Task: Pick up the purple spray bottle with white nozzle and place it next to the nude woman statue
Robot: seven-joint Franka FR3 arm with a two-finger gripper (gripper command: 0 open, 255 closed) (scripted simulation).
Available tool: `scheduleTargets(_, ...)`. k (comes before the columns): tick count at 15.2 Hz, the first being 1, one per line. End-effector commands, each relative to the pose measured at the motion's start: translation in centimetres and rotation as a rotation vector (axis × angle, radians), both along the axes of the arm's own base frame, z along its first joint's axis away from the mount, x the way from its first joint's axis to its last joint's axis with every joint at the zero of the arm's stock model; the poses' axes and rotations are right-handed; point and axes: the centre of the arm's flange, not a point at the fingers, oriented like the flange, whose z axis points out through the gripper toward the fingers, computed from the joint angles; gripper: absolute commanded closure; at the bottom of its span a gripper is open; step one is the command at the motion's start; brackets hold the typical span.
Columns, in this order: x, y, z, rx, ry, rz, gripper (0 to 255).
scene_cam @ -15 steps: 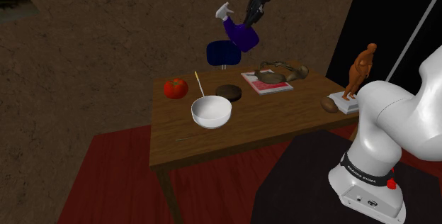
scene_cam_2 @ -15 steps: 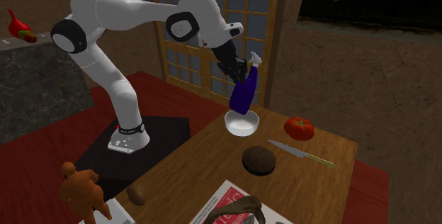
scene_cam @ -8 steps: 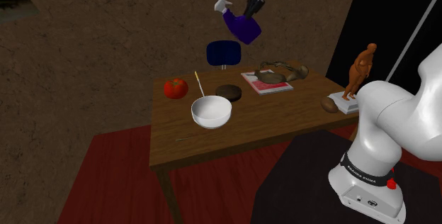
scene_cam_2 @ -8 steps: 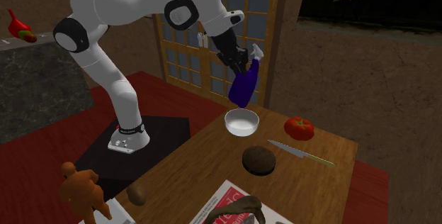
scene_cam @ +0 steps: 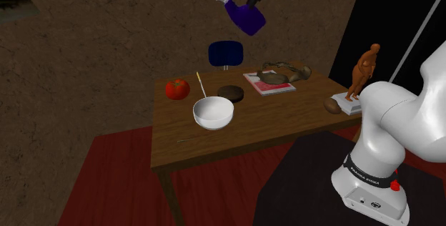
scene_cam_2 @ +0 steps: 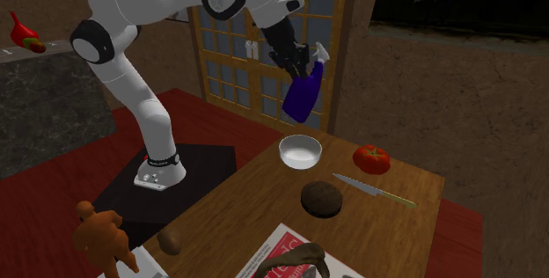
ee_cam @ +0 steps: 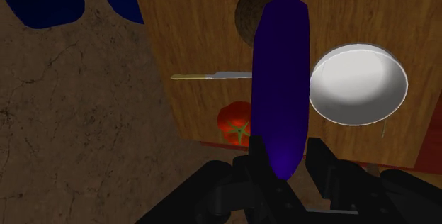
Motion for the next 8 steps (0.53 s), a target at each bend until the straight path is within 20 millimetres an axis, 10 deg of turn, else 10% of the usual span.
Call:
scheduleTargets(1, 0.0, 0.0, 1.1, 0.0, 0.0, 0.0, 255)
scheduleTargets(8, -3.2, -4.2, 2.2, 0.0, 0.0, 0.0, 255)
